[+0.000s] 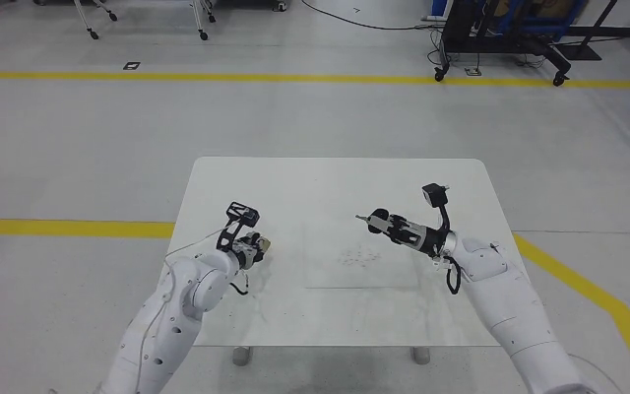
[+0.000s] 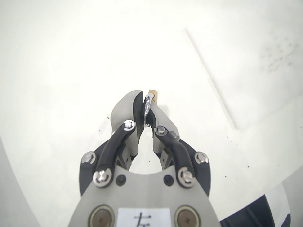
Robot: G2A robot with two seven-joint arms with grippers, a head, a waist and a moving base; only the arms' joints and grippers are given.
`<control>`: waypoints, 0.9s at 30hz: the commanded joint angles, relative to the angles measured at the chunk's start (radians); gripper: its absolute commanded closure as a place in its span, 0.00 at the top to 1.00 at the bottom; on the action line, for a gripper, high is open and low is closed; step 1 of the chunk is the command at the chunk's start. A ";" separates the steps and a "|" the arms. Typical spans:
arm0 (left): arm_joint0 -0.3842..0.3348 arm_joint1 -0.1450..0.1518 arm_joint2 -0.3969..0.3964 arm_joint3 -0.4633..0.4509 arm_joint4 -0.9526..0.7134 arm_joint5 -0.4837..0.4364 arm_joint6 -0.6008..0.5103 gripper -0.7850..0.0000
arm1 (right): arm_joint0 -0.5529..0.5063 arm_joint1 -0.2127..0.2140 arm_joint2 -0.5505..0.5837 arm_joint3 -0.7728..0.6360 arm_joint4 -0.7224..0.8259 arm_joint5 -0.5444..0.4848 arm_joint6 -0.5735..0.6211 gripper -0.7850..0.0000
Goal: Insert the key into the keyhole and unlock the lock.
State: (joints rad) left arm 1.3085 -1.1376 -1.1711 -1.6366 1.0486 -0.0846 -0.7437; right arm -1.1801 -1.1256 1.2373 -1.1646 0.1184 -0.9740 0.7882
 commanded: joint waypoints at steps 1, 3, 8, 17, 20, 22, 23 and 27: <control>0.003 -0.002 -0.008 -0.002 -0.042 -0.028 0.068 0.00 | 0.000 0.000 0.000 0.000 0.000 0.000 0.000 0.00; 0.004 -0.004 -0.021 0.002 -0.117 -0.079 0.143 0.00 | 0.000 0.000 0.000 0.000 0.000 0.000 0.000 0.00; -0.003 -0.006 -0.051 0.037 -0.317 -0.274 0.253 0.00 | 0.000 0.000 0.000 0.000 0.000 0.000 0.000 0.00; -0.005 -0.014 -0.035 0.062 -0.389 -0.241 0.258 0.00 | -0.009 -0.005 -0.015 -0.014 0.024 0.009 -0.032 0.00; -0.036 -0.023 -0.010 0.129 -0.476 -0.260 0.249 0.00 | 0.003 -0.020 -0.051 0.010 0.030 0.010 -0.106 0.00; -0.056 -0.030 0.000 0.180 -0.574 -0.285 0.251 0.00 | 0.023 -0.033 -0.085 0.054 0.033 0.006 -0.146 0.00; -0.066 -0.034 0.005 0.204 -0.621 -0.306 0.247 0.00 | 0.037 -0.039 -0.100 0.086 0.027 0.010 -0.163 0.00; -0.104 -0.045 0.024 0.292 -0.767 -0.370 0.226 0.00 | 0.092 -0.063 -0.146 0.185 -0.020 0.005 -0.243 0.00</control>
State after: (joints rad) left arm 1.2136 -1.1802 -1.1519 -1.3652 0.3144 -0.4435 -0.5104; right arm -1.0988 -1.1844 1.0969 -1.0002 0.1055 -0.9628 0.5691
